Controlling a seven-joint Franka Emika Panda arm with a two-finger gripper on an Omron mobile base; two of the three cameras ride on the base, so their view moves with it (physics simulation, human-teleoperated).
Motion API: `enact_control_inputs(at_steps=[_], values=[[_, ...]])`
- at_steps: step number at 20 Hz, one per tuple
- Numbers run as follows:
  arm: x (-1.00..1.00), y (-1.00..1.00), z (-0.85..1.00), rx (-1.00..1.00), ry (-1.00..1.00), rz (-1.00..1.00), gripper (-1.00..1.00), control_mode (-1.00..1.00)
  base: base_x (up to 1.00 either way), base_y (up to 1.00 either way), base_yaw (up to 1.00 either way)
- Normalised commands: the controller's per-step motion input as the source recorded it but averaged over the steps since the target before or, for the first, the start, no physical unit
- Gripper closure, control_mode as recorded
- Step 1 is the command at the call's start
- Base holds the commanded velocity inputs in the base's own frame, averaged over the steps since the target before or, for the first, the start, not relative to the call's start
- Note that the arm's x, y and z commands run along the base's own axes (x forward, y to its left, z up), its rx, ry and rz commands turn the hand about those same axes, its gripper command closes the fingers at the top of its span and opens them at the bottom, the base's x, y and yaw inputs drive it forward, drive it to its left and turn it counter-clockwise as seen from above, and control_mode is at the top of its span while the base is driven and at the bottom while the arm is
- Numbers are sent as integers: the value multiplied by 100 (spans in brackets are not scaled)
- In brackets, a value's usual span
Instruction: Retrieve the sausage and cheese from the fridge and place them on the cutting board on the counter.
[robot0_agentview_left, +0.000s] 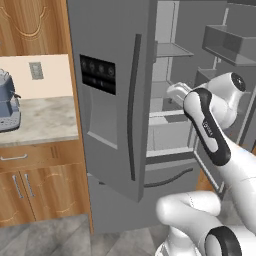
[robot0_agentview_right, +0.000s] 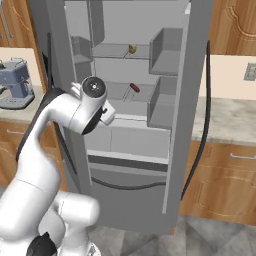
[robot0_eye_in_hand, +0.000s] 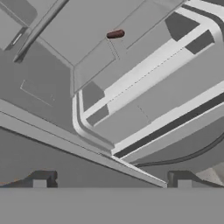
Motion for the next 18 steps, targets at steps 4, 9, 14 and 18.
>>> enact_control_inputs(at_steps=[4, 9, 14, 18], values=[[69, 6, 0, 24, 0, -8, -100, -100, 0, 0, 0], [45, 13, 0, 29, 4, -5, -100, -100, 0, 0, 0], [3, 79, 1, 22, 0, -1, -100, -100, 0, 0, 0], [12, 64, 5, 20, 0, 0, -100, -100, 0, 0, 0]])
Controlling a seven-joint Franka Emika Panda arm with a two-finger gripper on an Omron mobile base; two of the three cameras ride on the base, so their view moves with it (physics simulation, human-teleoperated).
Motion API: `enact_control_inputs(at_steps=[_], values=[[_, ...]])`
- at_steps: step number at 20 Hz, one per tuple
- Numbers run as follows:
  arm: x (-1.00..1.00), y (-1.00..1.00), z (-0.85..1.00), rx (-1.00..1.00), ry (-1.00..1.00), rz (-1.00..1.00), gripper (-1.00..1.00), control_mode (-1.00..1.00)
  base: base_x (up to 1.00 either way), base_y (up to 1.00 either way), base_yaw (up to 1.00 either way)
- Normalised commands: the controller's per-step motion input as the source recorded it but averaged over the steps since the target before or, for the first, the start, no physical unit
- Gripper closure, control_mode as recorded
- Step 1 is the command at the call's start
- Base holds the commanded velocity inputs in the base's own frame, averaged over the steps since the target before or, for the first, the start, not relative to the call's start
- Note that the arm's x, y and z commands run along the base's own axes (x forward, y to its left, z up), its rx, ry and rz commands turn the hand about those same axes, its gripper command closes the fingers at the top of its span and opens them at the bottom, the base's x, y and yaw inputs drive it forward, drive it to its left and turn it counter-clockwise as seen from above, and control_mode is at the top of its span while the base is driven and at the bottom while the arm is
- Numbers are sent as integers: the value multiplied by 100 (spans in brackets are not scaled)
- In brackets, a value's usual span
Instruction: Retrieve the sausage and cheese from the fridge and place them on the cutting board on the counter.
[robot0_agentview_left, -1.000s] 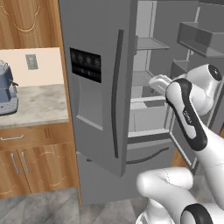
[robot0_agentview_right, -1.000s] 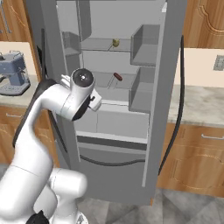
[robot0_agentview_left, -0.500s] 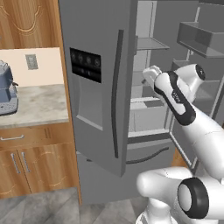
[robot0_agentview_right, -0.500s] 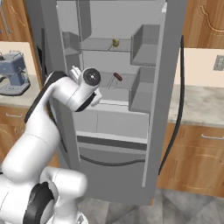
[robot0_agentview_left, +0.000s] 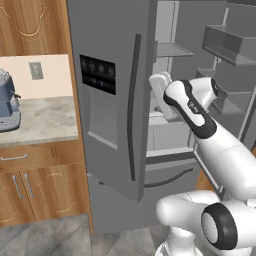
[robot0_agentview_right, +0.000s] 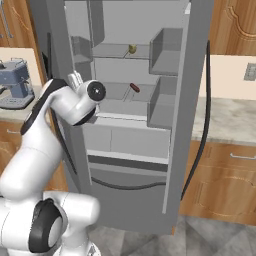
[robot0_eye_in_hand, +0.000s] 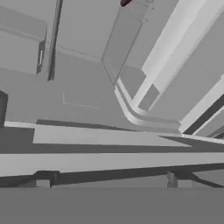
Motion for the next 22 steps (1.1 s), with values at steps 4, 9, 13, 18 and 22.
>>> enact_control_inputs(at_steps=[4, 9, 13, 18, 22], values=[[-5, 40, 16, 22, 3, 1, -100, -100, 0, 0, 0], [-82, 55, 22, 17, 1, 5, -100, -100, 0, 0, 0], [-81, 73, 14, 12, 0, 6, -100, -100, 0, 0, 0], [-11, 99, 5, 3, 1, 4, -100, -100, 0, 0, 0], [3, 100, 6, 0, 5, 4, -100, -100, 0, 0, 0]])
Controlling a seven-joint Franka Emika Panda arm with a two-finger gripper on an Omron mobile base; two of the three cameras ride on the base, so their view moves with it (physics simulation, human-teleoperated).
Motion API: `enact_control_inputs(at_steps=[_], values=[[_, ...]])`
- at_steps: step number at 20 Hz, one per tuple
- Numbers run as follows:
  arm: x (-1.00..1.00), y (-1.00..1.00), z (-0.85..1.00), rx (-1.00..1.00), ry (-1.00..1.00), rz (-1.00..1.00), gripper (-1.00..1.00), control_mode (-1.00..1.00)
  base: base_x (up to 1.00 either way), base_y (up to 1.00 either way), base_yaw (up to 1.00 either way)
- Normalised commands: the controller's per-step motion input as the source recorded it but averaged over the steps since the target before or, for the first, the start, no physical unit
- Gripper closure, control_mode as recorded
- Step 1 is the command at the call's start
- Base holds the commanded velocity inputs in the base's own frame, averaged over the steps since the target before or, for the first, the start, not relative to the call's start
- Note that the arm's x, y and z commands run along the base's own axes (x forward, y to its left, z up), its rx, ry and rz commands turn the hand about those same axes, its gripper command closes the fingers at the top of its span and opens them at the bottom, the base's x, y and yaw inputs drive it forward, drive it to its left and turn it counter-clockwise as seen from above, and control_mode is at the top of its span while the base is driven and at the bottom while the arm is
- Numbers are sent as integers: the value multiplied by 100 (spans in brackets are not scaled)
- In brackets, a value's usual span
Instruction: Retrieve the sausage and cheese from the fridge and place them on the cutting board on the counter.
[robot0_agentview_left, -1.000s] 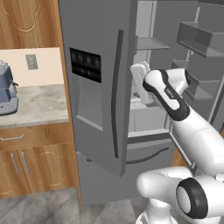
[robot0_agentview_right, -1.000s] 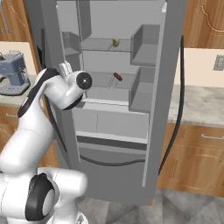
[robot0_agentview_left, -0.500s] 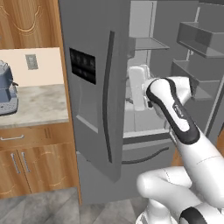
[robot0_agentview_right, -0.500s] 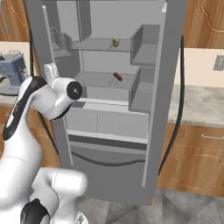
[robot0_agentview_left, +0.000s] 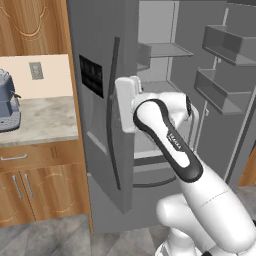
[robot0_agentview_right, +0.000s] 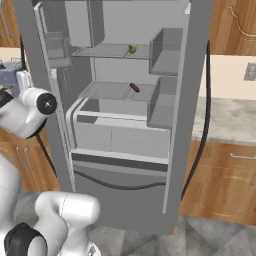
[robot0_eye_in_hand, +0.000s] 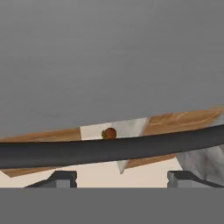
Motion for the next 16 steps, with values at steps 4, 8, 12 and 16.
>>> enact_control_inputs(at_steps=[4, 8, 12, 16], values=[[-13, 1, 46, 0, 0, 0, -100, -100, 0, 0, 0], [5, 78, 7, -1, 2, 0, -100, -100, 0, 0, 0], [58, 100, 0, -7, 3, 0, -100, -100, 0, 0, 0], [92, 100, 0, -11, 10, 0, -100, -100, 0, 0, 0]])
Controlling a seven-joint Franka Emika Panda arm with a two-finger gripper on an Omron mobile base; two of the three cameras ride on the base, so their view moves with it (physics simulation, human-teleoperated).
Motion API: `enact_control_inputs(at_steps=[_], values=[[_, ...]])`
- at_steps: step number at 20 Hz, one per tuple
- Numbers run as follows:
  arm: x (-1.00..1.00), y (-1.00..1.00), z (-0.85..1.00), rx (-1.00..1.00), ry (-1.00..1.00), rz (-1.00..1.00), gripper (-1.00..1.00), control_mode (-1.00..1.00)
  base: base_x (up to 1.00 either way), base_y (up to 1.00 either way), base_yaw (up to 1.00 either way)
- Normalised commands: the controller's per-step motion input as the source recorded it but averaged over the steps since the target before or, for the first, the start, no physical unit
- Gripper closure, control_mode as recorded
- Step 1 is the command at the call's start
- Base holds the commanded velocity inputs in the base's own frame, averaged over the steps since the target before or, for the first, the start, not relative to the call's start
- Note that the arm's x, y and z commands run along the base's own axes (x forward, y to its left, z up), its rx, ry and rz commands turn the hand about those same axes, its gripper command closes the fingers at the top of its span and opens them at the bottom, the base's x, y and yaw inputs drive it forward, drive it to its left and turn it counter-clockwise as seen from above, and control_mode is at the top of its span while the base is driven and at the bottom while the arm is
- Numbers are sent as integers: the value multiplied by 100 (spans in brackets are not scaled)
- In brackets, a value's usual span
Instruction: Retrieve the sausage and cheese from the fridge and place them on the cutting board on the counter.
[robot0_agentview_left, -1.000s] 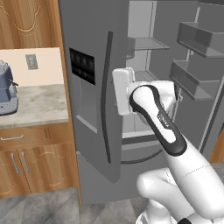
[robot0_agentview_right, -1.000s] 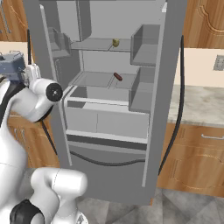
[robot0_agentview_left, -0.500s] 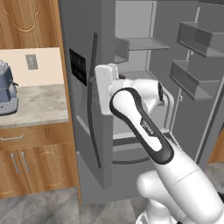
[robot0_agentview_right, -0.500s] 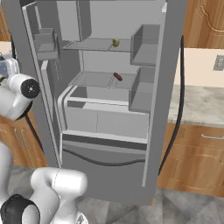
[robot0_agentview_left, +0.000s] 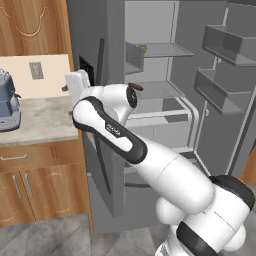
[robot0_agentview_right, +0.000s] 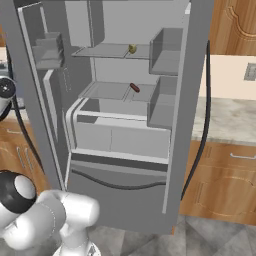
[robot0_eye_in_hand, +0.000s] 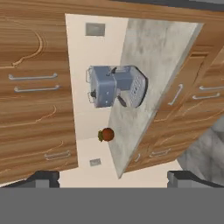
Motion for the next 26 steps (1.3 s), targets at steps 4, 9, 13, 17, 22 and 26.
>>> enact_control_inputs(at_steps=[4, 9, 13, 17, 22, 26], values=[[-63, 30, 22, -7, 0, 0, -100, -100, 0, 0, 0], [-98, -2, 27, -6, -2, 1, -100, -100, 0, 0, 0], [-94, -93, 46, -18, 0, 0, -100, -100, 0, 0, 0], [-66, -100, 31, -28, 0, 0, -100, -100, 0, 0, 0], [-44, -100, 18, -39, 0, 0, -100, -100, 0, 0, 0], [-6, -100, 1, -53, 2, 2, -100, -100, 0, 0, 0]])
